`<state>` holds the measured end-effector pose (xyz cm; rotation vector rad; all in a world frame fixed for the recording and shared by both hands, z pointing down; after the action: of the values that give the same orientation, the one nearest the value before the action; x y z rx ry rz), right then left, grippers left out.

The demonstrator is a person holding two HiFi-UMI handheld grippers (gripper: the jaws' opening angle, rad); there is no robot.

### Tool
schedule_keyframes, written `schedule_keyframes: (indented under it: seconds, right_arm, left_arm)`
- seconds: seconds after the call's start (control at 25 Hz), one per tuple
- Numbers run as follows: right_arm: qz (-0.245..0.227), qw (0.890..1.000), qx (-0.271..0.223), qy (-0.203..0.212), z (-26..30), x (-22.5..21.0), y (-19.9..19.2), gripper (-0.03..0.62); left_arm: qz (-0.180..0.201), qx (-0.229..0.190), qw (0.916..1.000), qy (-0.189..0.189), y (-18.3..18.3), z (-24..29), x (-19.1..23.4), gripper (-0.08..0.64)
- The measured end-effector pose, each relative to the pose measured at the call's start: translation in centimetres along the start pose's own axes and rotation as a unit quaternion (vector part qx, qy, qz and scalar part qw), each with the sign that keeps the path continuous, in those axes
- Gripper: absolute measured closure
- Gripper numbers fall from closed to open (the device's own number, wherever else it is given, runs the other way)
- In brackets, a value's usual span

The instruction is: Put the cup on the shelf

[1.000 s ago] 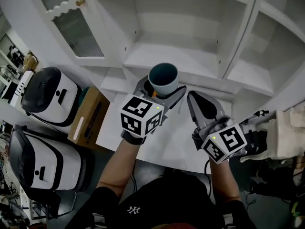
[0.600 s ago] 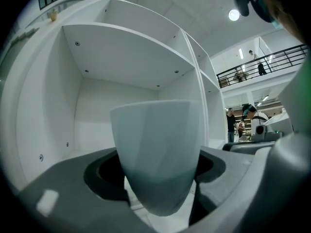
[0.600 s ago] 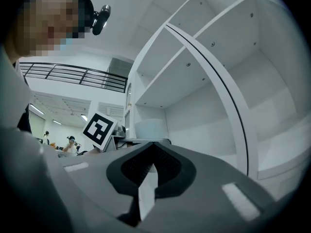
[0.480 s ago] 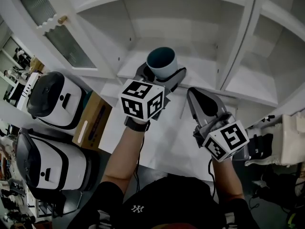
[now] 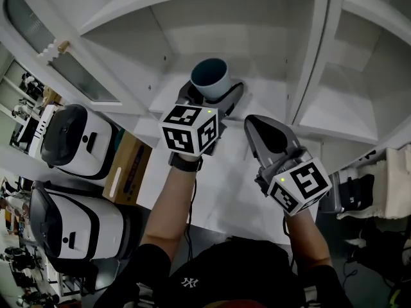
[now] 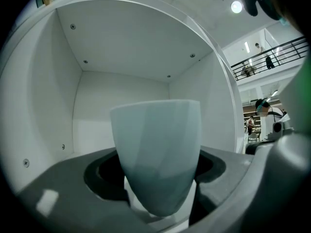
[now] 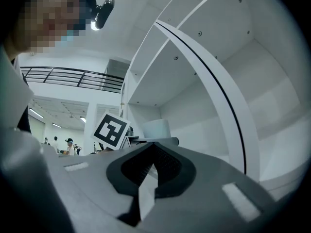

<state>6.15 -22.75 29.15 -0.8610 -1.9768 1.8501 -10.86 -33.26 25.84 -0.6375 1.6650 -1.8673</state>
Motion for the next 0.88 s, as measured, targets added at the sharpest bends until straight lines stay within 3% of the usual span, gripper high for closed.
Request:
schedule_keyframes:
  seconds: [0.52, 0.88]
  right_arm:
    - [0.007, 1.000, 0.003, 0.014, 1.4, -0.4, -0.4, 0.578]
    - [0.009, 1.000, -0.004, 0.016, 1.1, -0.4, -0.2, 0.578]
  left_arm:
    - [0.001, 0.007, 0.9998, 0.020, 0.2, 1.6, 0.9, 0.176]
    - [0.027, 0.043, 0.9982, 0.032, 0.1, 2.2, 0.4, 0.176]
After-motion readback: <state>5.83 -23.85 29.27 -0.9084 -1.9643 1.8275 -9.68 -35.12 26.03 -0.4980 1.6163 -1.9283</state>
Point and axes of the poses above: the fingertips, and each gripper's own axes: z forward along the fingers, x to its left, y out of its top, the point moved 10 cm from there along -z, backward along the fingers, and after that the axes turned 7 degrees about -y, right-handed, at the moved point
